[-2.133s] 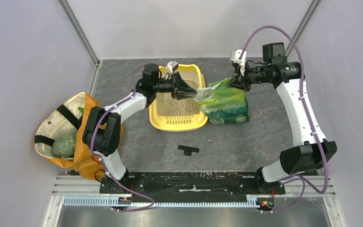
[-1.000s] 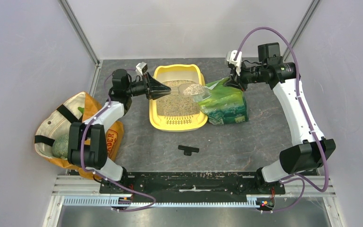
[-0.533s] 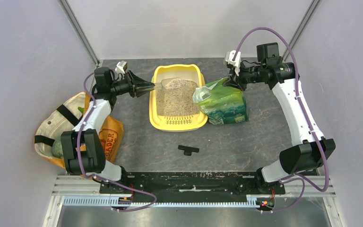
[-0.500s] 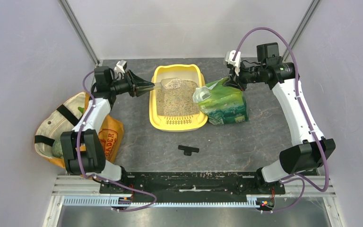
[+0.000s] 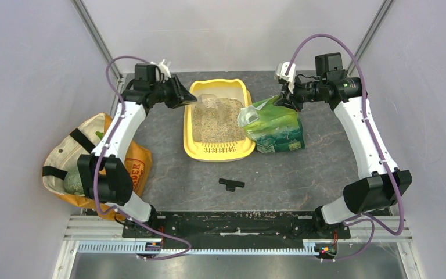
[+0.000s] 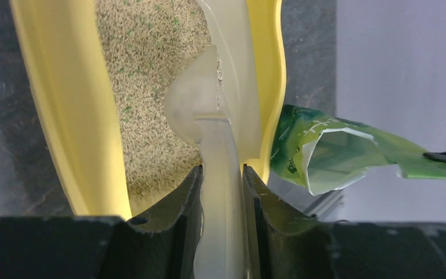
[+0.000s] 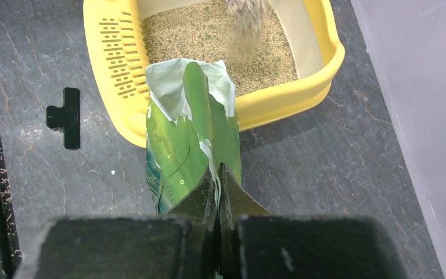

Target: Fill the litter box with clean litter

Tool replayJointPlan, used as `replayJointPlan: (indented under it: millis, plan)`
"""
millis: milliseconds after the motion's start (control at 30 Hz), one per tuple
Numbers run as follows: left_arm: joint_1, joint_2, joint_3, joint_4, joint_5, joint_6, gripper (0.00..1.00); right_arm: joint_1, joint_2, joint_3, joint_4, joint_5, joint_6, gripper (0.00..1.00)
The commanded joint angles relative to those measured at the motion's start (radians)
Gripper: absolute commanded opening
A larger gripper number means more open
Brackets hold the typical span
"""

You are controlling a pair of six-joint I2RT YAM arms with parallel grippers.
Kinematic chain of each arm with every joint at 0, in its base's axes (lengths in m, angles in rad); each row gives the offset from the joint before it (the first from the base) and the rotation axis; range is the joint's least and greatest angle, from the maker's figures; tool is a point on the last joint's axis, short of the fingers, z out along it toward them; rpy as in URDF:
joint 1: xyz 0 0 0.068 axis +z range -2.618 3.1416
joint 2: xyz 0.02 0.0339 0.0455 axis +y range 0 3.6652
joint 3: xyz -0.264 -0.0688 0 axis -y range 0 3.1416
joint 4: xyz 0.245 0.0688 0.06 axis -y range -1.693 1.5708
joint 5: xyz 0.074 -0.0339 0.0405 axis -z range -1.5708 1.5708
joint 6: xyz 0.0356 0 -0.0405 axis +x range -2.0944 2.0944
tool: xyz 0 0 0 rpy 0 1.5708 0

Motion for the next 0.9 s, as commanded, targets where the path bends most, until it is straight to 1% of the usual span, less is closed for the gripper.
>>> replayJointPlan:
  millis: [0,67,133,200,367,433,467,567,600,667,767,867]
  plan:
    - [-0.114,0.029,0.148,-0.084,-0.232,0.217,0.02,0.014,-0.029,0.003,0.077,-0.048,0.002,0.00]
    - [-0.173,0.035,0.196,-0.140,-0.338,0.318,0.02,0.015,-0.031,0.001,0.077,-0.043,0.000,0.00]
    - [-0.242,0.032,0.225,-0.196,-0.490,0.416,0.02,0.015,-0.033,0.001,0.076,-0.040,0.000,0.00]
    - [-0.282,0.016,0.220,-0.224,-0.575,0.502,0.02,0.015,-0.037,-0.003,0.074,-0.040,-0.001,0.00]
    - [-0.294,0.004,0.246,-0.326,-0.600,0.614,0.02,0.014,-0.046,-0.012,0.071,-0.044,-0.005,0.00]
    - [-0.287,-0.015,0.263,-0.332,-0.599,0.626,0.02,0.015,-0.050,-0.015,0.072,-0.046,-0.005,0.00]
    - [-0.282,-0.032,0.270,-0.328,-0.574,0.623,0.02,0.015,-0.051,-0.017,0.070,-0.046,-0.007,0.00]
    - [-0.257,-0.058,0.317,-0.331,-0.353,0.579,0.02,0.015,-0.057,-0.017,0.071,-0.048,-0.007,0.00]
    - [-0.250,-0.061,0.332,-0.332,-0.235,0.546,0.02,0.015,-0.059,-0.019,0.073,-0.048,-0.006,0.00]
    - [-0.249,-0.067,0.345,-0.321,-0.044,0.485,0.02,0.015,-0.063,-0.022,0.072,-0.049,-0.005,0.00]
    - [-0.249,-0.074,0.329,-0.270,0.102,0.417,0.02,0.015,-0.071,-0.032,0.072,-0.049,-0.012,0.00]
    - [-0.249,-0.066,0.329,-0.243,0.173,0.389,0.02,0.014,-0.083,-0.045,0.071,-0.049,-0.021,0.00]
